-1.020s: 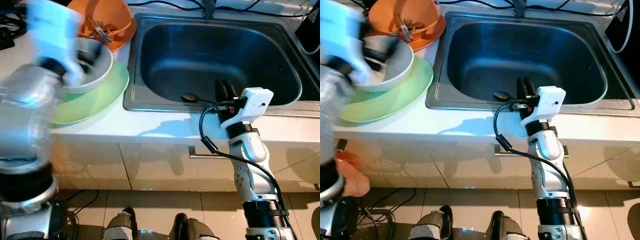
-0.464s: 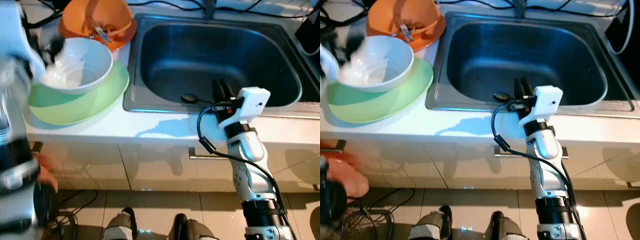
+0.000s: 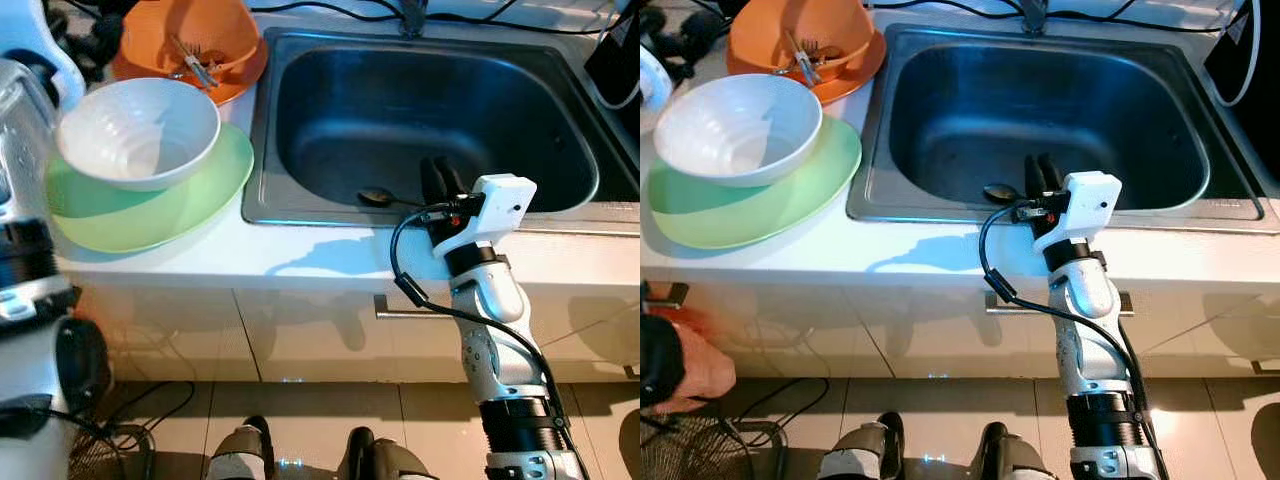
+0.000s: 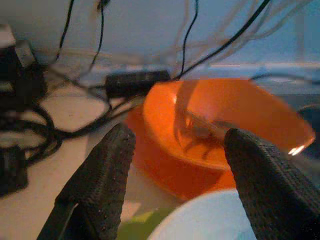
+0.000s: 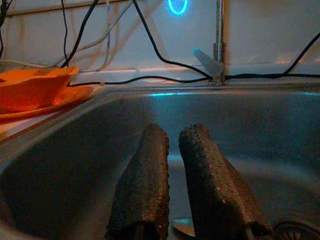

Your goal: Kitchen organization

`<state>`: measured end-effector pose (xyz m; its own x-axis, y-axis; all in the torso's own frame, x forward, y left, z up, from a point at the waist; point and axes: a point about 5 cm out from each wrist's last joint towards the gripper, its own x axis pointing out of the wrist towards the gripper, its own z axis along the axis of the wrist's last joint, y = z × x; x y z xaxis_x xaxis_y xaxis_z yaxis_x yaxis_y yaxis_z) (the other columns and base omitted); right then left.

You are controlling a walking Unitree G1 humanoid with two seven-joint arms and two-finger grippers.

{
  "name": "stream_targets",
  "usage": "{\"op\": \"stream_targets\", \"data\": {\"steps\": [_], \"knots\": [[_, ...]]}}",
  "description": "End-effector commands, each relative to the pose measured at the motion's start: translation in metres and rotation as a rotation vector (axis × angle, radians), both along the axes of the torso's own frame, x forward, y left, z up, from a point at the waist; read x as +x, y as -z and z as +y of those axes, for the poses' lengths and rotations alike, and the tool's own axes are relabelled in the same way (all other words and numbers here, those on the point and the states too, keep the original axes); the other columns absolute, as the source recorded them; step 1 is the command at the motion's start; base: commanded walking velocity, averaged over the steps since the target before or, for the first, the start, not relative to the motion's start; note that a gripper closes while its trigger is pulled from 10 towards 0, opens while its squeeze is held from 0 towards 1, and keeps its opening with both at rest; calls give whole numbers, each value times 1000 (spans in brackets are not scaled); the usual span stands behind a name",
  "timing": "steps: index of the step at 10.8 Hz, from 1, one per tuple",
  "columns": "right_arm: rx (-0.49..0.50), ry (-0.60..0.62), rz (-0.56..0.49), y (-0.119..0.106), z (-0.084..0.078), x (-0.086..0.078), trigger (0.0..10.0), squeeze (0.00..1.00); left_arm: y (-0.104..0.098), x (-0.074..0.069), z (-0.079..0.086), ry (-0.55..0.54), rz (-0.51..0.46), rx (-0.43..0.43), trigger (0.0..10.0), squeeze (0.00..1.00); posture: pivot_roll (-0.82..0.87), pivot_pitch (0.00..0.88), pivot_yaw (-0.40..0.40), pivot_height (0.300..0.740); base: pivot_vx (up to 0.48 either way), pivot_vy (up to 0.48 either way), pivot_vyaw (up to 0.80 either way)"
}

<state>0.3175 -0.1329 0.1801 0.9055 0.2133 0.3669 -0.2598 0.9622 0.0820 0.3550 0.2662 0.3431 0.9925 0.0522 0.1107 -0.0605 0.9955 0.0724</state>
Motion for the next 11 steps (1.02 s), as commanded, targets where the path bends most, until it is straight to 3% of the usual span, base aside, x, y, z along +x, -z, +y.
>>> {"op": "stream_targets", "data": {"steps": [1, 5, 11], "knots": [[-14, -17, 129, 28, 4, -1, 10000, 0, 7, 4, 4, -23, 39, 5, 10000, 0, 252, 185, -9, 740, 0, 0, 0], [-12, -30, 131, 30, 7, -2, 10000, 0, 25, -3, 12, -44, 146, -39, 10000, 0, 258, 176, -6, 740, 0, 0, 0], [-10, -45, 131, 30, 8, -3, 10000, 0, 26, -33, 9, -56, 179, -34, 10000, 0, 264, 194, -9, 740, 0, 0, 0]]}}
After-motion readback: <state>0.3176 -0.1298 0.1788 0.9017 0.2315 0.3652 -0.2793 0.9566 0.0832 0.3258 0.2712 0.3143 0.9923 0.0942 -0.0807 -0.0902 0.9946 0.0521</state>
